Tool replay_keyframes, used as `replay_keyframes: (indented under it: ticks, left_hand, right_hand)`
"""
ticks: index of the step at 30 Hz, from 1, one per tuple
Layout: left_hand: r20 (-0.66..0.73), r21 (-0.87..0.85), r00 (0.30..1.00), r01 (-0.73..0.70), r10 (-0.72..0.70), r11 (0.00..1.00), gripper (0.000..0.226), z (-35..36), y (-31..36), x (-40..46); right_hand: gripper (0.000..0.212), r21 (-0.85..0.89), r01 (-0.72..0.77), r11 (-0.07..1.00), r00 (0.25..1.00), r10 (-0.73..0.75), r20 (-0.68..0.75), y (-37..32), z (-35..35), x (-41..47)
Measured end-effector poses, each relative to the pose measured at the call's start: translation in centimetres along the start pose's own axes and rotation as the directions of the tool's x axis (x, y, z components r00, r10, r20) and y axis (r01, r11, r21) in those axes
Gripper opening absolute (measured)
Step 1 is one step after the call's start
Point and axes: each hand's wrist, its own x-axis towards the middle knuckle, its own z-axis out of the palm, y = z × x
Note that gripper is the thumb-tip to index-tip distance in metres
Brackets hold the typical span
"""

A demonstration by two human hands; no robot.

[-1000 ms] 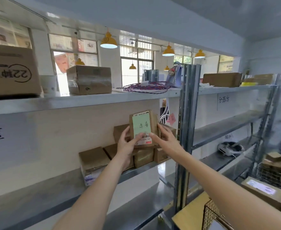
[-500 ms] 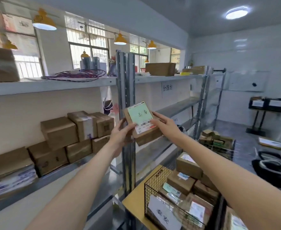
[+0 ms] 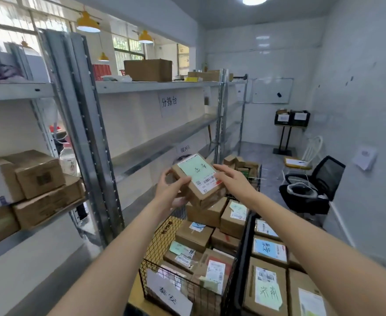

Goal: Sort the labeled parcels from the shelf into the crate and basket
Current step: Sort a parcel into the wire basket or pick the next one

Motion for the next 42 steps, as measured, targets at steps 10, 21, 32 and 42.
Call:
replay_keyframes:
  ticks: [10,21,32,42]
  left_hand:
    - [-0.008,0.084,0.987,0.158,-0.158,0.984,0.068,1.3,-9.5,13.6]
    - [-0.129,0.256,0.936,0.351,-0.328,0.901,0.054,-4.0,-24.8,24.2]
    - [0.100,0.773,0.977,0.042,-0.187,0.633,0.061,-5.5,-30.0,28.9]
    - [0.356,0.919,0.922,-0.316,-0.150,0.237,0.087,-5.7,-31.2,30.2]
  right_hand:
    - [0.058,-0.133,-0.208,0.969,0.977,0.199,-0.077,12.5,1.0,7.7]
    - [0.052,0.063,-0.481,0.874,0.876,0.483,-0.010,27.6,12.0,12.6]
    - [0.060,-0.152,-0.523,0.839,0.852,0.519,-0.070,34.2,15.4,15.1]
    - [0.064,-0.221,-0.511,0.830,0.854,0.519,-0.027,34.5,15.2,16.7]
